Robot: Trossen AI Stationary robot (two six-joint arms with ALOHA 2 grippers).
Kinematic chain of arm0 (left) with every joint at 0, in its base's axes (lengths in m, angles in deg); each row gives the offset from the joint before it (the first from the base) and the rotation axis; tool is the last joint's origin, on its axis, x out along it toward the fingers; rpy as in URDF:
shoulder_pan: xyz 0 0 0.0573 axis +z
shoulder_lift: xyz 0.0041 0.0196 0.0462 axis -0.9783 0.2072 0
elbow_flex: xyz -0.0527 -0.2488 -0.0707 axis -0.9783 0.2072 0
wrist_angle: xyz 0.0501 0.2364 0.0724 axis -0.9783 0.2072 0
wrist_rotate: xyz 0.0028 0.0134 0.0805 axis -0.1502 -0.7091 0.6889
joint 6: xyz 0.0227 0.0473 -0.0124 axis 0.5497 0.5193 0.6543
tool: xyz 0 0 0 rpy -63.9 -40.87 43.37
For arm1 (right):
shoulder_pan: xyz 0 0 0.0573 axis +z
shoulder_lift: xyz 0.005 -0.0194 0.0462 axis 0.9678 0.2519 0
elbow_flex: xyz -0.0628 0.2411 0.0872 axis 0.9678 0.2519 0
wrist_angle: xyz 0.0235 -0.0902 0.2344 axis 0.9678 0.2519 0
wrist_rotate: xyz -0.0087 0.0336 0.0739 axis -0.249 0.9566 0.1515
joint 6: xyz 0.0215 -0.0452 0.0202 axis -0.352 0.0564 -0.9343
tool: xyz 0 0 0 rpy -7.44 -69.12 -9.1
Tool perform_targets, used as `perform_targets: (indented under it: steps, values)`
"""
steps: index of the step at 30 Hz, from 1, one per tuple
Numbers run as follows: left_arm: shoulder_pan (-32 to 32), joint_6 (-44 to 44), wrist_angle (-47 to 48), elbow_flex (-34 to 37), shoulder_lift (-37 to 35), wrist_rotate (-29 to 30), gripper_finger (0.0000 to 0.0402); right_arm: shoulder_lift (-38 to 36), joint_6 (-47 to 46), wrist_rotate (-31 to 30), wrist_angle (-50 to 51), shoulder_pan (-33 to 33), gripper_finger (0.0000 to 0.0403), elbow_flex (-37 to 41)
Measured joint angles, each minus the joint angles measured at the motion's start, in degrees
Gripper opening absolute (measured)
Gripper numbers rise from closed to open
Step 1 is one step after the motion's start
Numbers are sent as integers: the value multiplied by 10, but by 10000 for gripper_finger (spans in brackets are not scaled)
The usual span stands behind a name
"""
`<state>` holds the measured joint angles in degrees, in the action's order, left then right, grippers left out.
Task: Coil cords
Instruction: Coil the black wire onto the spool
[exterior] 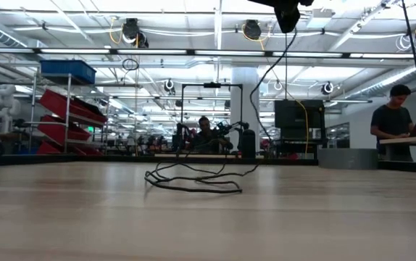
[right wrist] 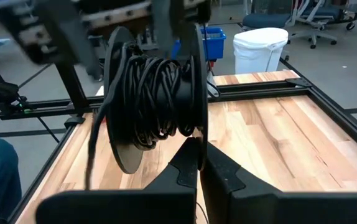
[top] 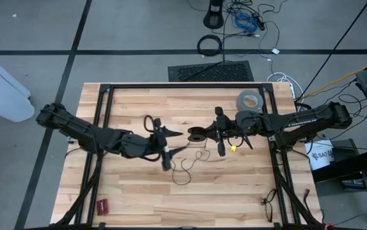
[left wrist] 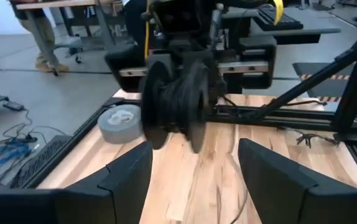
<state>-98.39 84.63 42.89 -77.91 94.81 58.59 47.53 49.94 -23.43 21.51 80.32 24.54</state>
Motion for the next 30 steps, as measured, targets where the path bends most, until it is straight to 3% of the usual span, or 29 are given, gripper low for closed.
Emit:
perform_targets:
  steps: [8,15,30]
  values:
    - [8,57,-104,0,60,-1,244,0,2,0,-1,0,0,0]
    - [10,64,-145,0,62,-1,229,0,6,0,-1,0,0,0]
    - [19,72,-149,0,63,0,84,0,7,0,-2,0,0,0]
